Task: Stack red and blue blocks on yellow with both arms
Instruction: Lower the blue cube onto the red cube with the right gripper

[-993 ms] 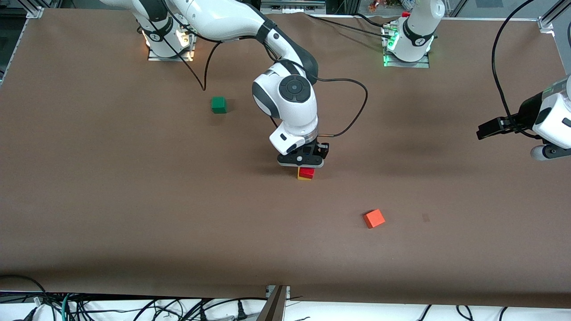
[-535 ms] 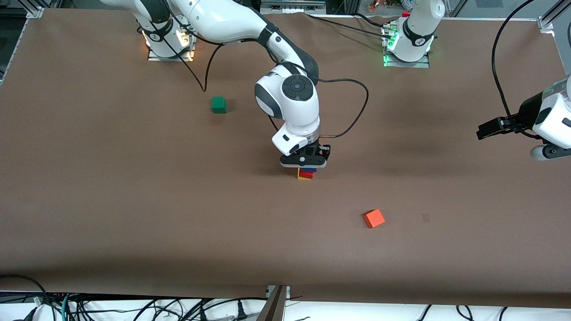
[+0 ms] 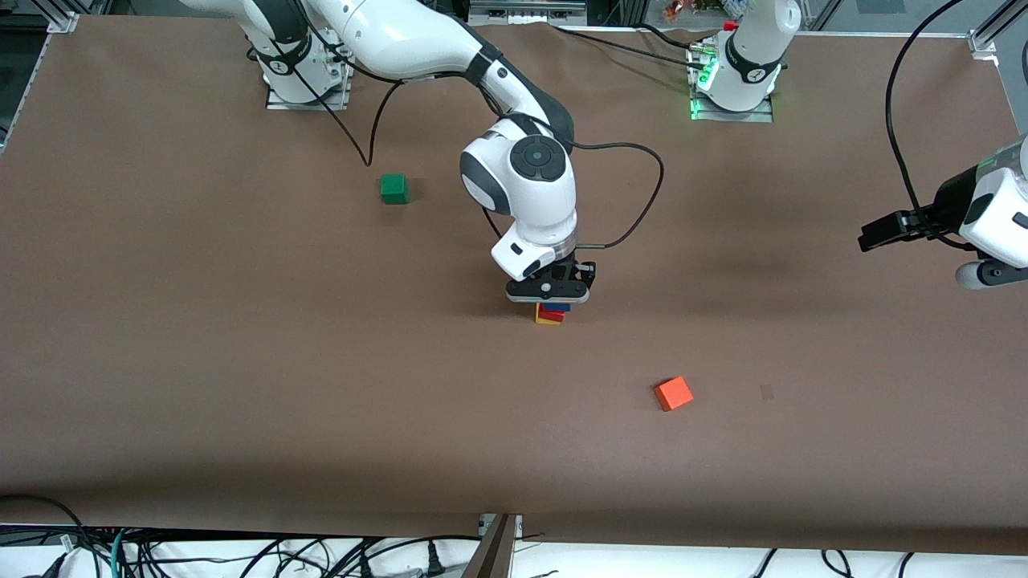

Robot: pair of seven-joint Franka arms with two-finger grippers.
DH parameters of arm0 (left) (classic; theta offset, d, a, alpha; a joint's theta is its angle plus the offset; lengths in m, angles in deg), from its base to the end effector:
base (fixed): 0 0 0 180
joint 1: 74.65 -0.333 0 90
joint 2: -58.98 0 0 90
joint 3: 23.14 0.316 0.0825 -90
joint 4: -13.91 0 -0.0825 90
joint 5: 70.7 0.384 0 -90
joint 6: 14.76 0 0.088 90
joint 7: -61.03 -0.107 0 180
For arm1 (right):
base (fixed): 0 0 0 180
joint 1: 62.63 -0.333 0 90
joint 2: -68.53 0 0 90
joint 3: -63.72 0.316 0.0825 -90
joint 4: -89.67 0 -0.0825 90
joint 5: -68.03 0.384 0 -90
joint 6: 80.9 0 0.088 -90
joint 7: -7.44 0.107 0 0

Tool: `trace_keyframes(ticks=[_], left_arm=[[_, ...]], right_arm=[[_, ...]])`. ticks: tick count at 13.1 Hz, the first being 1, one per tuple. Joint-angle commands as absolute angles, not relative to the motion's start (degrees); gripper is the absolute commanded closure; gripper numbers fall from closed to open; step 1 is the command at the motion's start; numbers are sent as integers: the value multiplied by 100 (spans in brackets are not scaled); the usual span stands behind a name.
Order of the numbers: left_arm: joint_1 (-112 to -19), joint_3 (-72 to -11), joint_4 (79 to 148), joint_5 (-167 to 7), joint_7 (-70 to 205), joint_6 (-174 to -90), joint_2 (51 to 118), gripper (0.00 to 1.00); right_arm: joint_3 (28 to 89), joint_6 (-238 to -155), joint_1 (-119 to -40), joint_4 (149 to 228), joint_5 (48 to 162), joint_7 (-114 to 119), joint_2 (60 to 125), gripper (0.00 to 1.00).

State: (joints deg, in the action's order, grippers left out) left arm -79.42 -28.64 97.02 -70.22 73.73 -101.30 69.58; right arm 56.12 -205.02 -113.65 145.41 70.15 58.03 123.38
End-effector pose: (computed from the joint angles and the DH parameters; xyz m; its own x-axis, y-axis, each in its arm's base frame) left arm 0.6015 -0.0016 0.5692 0.9705 0.2074 -0.1230 0.2068 -0.9782 -0.0182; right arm 0.5537 0.5845 0.3096 0.9743 -0.0860 0.2083 -0.0578 -0.9888 -0.1375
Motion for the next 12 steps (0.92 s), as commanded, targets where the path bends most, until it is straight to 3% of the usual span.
trace_keyframes(ticks=[1,6,12], left_arm=[[-8028,-2946,9741,-6930,7298,-10186,6926,0],[-8028,-2946,9749,-6930,7298,-10186,6926,0],[-8028,-2938,9741,-6939,7298,-10186,6926,0]], right_arm=[[5625,-20509,-11413,14302,6813,5842,12496,65],[5616,-20509,-11422,14320,6794,5851,12522,52],[5616,-20430,-11422,14328,6715,5824,12522,52]])
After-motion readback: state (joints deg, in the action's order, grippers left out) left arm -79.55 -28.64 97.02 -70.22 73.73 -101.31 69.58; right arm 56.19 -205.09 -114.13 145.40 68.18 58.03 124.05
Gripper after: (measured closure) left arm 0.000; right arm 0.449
